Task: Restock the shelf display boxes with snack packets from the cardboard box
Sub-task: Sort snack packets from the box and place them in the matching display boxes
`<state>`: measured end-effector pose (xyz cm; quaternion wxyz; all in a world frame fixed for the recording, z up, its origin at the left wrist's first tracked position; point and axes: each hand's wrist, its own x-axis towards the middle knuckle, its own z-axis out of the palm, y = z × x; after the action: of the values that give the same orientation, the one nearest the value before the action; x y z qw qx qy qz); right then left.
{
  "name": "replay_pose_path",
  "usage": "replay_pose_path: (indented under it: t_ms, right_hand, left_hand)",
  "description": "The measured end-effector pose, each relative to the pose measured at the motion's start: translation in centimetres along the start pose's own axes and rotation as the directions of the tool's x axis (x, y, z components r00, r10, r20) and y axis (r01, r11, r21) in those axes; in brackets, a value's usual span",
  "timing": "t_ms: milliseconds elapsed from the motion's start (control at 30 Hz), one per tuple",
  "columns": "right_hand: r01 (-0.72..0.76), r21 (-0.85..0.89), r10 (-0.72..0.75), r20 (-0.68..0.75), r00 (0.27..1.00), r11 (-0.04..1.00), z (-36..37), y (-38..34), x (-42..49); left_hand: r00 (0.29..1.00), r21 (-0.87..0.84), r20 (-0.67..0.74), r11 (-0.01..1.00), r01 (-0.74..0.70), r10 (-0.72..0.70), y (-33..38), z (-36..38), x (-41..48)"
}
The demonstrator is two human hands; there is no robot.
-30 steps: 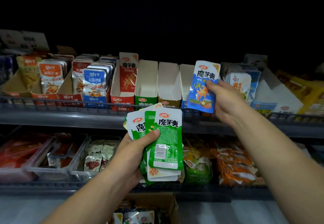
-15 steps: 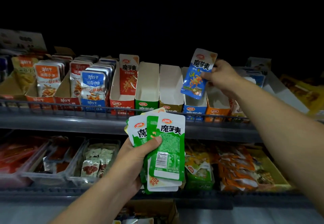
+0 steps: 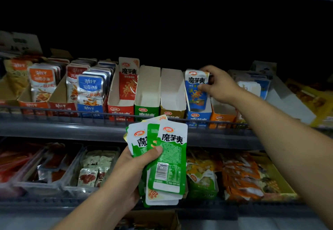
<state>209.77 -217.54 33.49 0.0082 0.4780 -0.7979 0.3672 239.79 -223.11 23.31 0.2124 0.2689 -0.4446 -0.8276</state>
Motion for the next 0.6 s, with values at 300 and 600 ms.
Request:
replay_pose_path:
  t_ms: [300,600]
  right_hand:
    - [0.066,-0.077,-0.069,-0.038,0.997,0.995,0.4,0.8,1.3]
    - [0.028,-0.092,-0.036,-0.093,0.995,0.995,-0.7,1.0,3.9]
  left_hand:
    - [1.000,-0.012,-0.001,1.000,0.004,-0.004,0.1,0.4,0.4]
    - [1.000,-0.039,0.010,0.999,-0.005,0.005,0.6,0.6,0.8]
